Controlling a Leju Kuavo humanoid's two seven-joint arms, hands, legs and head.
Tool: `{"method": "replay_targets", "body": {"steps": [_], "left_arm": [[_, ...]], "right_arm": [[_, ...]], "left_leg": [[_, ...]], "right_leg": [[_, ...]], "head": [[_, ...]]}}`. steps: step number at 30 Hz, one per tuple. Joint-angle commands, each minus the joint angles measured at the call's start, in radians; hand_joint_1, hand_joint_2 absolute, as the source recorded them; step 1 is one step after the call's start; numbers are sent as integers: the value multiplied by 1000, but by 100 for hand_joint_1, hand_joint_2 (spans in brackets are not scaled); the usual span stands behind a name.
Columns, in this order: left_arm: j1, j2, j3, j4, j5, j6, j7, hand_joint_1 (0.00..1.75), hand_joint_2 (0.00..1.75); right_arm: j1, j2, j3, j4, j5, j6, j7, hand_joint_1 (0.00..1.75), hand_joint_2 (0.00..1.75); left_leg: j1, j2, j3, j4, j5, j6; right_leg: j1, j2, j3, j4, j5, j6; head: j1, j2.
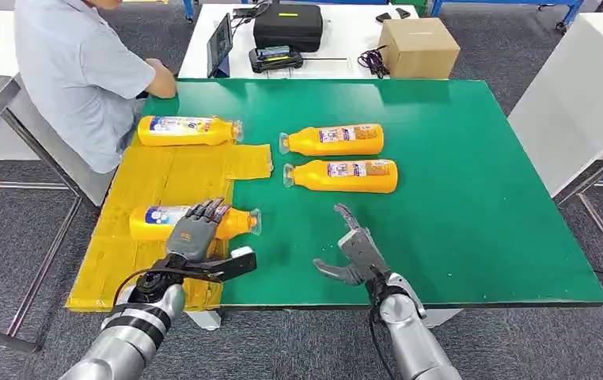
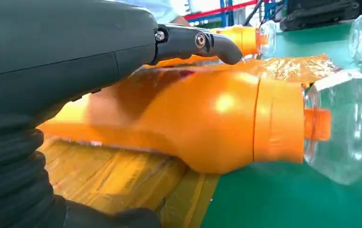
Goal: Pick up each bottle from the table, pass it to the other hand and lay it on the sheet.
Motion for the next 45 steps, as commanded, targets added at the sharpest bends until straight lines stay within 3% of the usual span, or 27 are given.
{"method": "replay_targets", "body": {"steps": [1, 8, 14, 23, 25, 26, 28, 29, 30, 31, 35, 37, 39, 40, 41, 43, 45], "left_arm": [[132, -26, -93, -258, -28, -8, 1, 0, 175], [140, -27, -95, -273, -16, 13, -11, 0, 175], [216, -59, -216, -526, -26, 16, -13, 0, 175], [290, -59, -329, -718, 24, 3, -29, 0, 175], [332, -67, -357, -814, 86, 66, -71, 0, 175], [385, -79, -371, -911, 277, 107, -153, 0, 175], [445, -85, -381, -1006, 468, 75, -205, 0, 175], [503, -104, -344, -1022, 725, -18, -274, 0, 175], [523, -114, -325, -1010, 758, -30, -308, 0, 175], [533, -133, -295, -983, 815, -75, -319, 0, 175], [528, -140, -283, -958, 817, -77, -334, 0, 175], [523, -167, -213, -907, 926, -108, -309, 0, 175], [550, -167, -181, -920, 992, -89, -249, 0, 175], [557, -167, -172, -929, 1008, -94, -235, 0, 175], [558, -167, -170, -931, 1006, -119, -225, 0, 175], [551, -167, -170, -926, 1008, -124, -220, 0, 175], [541, -167, -170, -915, 1027, -142, -208, 0, 175]], "right_arm": [[24, -5, -67, -17, 23, -9, 14, 0, 175], [24, -1, -71, -17, 25, -10, 15, 0, 175], [43, 13, -82, -42, 49, -9, 26, 0, 175], [78, 17, -108, -108, 54, -19, 32, 0, 175], [104, 38, -129, -174, 75, -56, 22, 0, 175], [141, 76, -149, -277, 92, -88, -15, 0, 175], [190, 103, -146, -407, 98, -69, 0, 0, 175], [234, 118, -148, -488, 76, -59, -17, 0, 175], [256, 122, -149, -522, 69, -52, -13, 0, 175], [271, 141, -165, -542, 44, -39, -5, 0, 0], [278, 146, -168, -548, 44, -38, -4, 0, 0], [287, 182, -173, -558, 40, -43, 20, 0, 0], [302, 201, -153, -610, 111, -104, 94, 0, 0], [313, 185, -111, -648, 206, -153, 74, 0, 175], [319, 141, -59, -683, 402, -224, 92, 0, 175], [323, 132, -41, -710, 436, -221, 115, 0, 175], [312, 68, 6, -697, 588, -260, 151, 0, 175]], "left_leg": [[0, 0, 0, 0, 0, -1], [1, 1, -6, 1, -1, -1], [1, 0, -9, 2, -2, -2], [1, 0, -11, 1, -2, -2], [2, 0, -9, 2, -4, -3], [1, 1, -12, 2, -2, -2], [1, 2, -11, 3, -5, -3], [1, 3, -11, 5, -7, -3], [0, 2, -15, 2, -4, -2], [2, 4, -10, 5, -9, -3], [1, 3, -12, 2, -6, -2], [1, 3, -7, 2, -8, -4], [1, 3, -12, 0, -4, -2], [1, 4, -11, 1, -5, -3], [1, 4, -13, 1, -5, -2], [1, 3, -12, 1, -5, -2], [1, 2, -14, 0, -3, -1]], "right_leg": [[0, 0, 0, 0, 0, -1], [1, 0, -6, 0, -1, -2], [1, -1, -9, 1, -2, -2], [1, -1, -10, 1, -2, -2], [2, -1, -8, 1, -3, -3], [1, 0, -12, 1, -2, -2], [2, 1, -11, 2, -4, -3], [2, 2, -12, 5, -6, -3], [1, 2, -15, 2, -3, -2], [2, 3, -10, 5, -7, -4], [1, 2, -12, 3, -4, -2], [2, 2, -8, 2, -6, -3], [1, 2, -13, 0, -2, -2], [1, 3, -13, 1, -3, -2], [1, 3, -14, 1, -2, -2], [1, 1, -14, 1, -3, -2], [1, 1, -14, 0, -2, -1]], "head": [[0, 0], [0, 0], [0, 0], [0, 0], [0, 0], [0, 0], [0, 0], [0, 0], [0, 0], [0, 0], [0, 0], [0, 0], [0, 0], [0, 0], [0, 0], [0, 0], [0, 0]]}}
